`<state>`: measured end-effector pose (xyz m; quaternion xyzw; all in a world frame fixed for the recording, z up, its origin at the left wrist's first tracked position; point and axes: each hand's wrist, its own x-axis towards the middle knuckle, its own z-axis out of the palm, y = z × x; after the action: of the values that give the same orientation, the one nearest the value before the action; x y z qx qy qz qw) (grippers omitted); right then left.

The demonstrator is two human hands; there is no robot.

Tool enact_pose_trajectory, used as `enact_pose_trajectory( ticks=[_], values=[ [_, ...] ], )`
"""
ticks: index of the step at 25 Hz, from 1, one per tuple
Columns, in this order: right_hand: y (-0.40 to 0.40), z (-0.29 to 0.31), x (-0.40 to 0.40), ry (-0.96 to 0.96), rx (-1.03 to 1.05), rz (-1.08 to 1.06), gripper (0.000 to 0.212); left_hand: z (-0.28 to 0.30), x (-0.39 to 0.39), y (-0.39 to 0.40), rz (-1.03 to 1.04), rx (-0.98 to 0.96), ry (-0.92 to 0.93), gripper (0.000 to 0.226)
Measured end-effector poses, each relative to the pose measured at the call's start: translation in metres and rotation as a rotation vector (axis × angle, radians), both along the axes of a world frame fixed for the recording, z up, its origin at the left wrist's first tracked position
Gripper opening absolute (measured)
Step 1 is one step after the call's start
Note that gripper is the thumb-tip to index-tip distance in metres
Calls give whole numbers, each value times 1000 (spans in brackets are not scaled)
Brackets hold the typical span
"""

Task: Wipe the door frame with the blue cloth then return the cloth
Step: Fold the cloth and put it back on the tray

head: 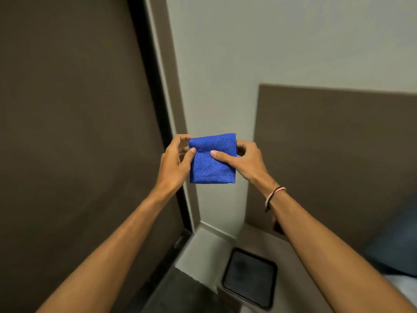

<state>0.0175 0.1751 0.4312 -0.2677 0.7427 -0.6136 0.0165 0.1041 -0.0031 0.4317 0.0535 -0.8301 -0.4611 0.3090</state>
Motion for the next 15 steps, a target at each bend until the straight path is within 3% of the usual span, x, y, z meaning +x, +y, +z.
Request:
enact_pose_trajectory(
  ticks=[5,10,13,15],
  values=[
    [78,-135,-59,134,236,-145,60,-141,-89,84,-77,-155,-51,34],
    [134,-294,-83,258,720,-304,41,-297,-118,139,-183,-226,-233,19],
    [148,-385,-80,16,848,-157,43,-400,-114,152,-218,-249,-425,17],
    [148,-444,-71,-63,908,-94,43,-462,-98,153,-266,-294,-573,33]
  ],
)
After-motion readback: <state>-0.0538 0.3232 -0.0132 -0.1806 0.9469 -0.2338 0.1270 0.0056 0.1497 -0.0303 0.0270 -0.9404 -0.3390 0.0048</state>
